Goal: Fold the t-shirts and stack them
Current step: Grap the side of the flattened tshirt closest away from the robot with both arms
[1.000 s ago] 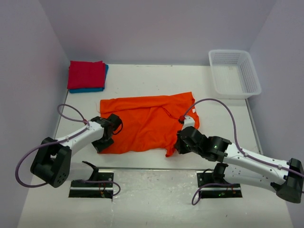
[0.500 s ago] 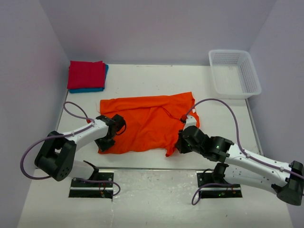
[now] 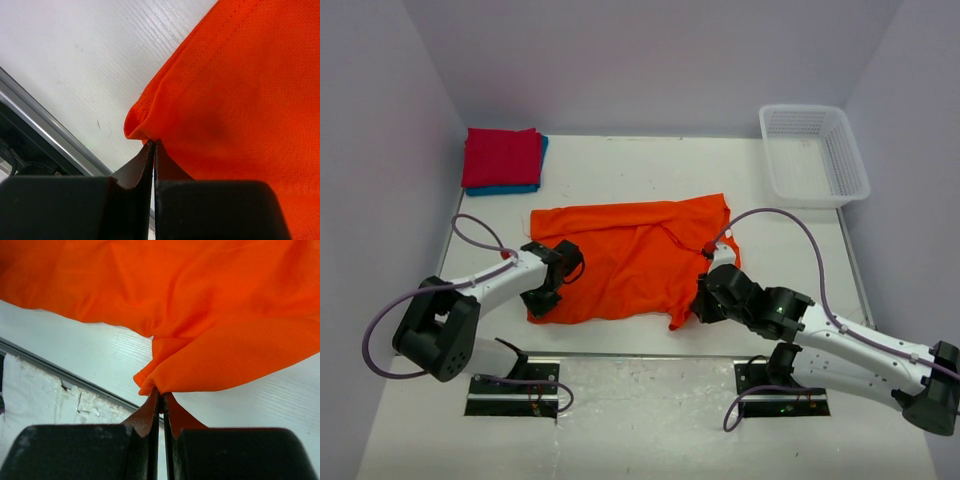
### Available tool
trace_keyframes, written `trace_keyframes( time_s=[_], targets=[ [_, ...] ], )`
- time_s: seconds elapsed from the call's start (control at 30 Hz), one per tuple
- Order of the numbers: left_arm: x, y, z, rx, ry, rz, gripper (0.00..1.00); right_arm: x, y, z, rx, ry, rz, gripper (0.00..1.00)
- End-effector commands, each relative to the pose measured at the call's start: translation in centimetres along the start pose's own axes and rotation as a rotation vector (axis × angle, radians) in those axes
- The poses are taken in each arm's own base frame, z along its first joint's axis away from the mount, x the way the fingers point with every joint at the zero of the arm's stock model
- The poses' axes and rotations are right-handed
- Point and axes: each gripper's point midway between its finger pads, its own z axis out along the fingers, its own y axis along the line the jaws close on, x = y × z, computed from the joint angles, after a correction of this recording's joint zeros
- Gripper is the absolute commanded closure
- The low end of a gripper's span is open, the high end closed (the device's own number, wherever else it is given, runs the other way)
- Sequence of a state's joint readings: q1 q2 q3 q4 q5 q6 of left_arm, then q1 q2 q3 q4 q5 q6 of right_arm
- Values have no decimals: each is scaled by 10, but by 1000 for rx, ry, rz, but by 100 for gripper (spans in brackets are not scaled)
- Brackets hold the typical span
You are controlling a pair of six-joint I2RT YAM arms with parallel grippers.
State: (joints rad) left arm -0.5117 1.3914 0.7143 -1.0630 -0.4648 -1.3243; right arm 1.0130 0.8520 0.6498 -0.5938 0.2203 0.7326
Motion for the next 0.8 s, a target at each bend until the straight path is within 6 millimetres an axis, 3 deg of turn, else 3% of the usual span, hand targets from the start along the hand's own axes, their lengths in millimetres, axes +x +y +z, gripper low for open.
trace_keyframes(
  time_s=[0.0, 0.23, 0.33, 0.47, 0.77],
  targets=[
    [-10, -2, -7, 26, -34, -27, 100, -5, -8, -1, 57, -10, 7, 100],
    [-18, -6, -20, 109, -55, -54, 100, -28, -14, 0, 114, -37, 12, 100],
    [-28, -1, -25, 107, -103, -55, 100, -40, -31, 3, 179, -34, 20, 100],
    [-36, -9, -31, 158, -132, -49, 100, -64, -57, 2, 257, -61, 53, 100],
    [-58, -26, -36, 193, -222, 10, 100, -111, -84, -11, 387, -103, 124, 100]
  ],
)
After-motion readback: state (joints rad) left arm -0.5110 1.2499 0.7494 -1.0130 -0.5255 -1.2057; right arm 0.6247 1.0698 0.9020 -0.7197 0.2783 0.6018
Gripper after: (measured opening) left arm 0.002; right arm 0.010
